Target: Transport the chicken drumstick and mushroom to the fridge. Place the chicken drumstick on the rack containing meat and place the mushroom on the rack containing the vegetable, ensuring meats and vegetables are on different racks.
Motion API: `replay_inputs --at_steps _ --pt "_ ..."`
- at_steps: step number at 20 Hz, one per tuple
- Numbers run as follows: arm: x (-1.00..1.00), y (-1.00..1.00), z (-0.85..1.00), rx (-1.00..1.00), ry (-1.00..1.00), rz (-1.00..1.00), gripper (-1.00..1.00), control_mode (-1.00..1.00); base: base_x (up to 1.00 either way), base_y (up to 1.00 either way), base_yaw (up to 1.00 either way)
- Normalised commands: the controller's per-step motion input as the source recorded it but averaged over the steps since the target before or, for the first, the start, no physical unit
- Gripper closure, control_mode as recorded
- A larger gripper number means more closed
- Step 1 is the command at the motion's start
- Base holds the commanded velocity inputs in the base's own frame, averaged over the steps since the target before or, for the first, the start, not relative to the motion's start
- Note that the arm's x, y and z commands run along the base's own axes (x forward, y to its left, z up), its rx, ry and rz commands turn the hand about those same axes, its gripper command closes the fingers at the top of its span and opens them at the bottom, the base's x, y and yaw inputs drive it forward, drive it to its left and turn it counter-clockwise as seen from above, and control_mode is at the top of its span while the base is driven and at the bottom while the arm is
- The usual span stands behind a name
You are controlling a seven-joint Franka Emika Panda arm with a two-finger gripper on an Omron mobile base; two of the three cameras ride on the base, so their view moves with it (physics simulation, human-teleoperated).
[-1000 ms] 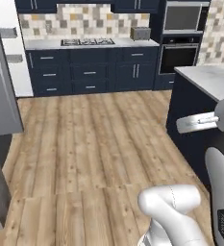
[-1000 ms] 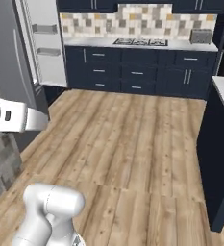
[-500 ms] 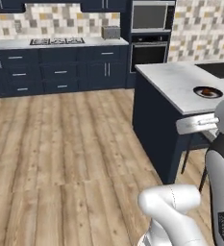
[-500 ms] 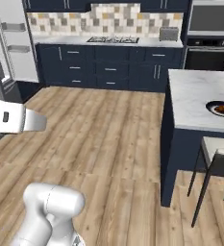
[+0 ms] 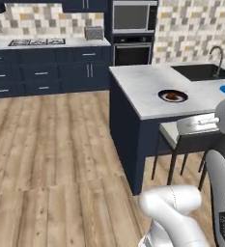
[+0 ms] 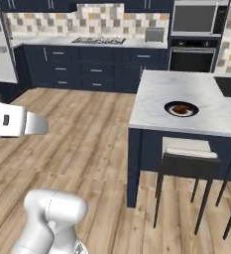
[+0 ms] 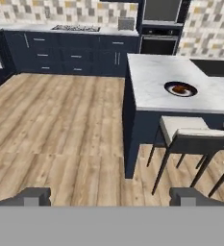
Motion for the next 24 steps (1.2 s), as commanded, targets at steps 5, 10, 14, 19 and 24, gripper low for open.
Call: replay_inputs --at_steps 5,10,14,19,24 --pt "0.00 0.00 0.00 0.00 0.00 0.00 -1.00 1.00 -0.05 -1.00 0.08" --pt "0.00 0.00 0.00 0.00 0.00 0.00 -1.00 1.00 0.00 -1.00 0.09" --pt "0.00 0.00 0.00 0.00 0.00 0.00 -1.00 1.00 0.25 -0.94 0.05" --pt "0.00 0.00 0.00 0.00 0.00 0.00 -1.00 1.00 1.00 -0.25 0.00" --pt "0.00 0.00 0.00 0.00 0.00 0.00 -1.00 1.00 1.00 -0.67 0.01"
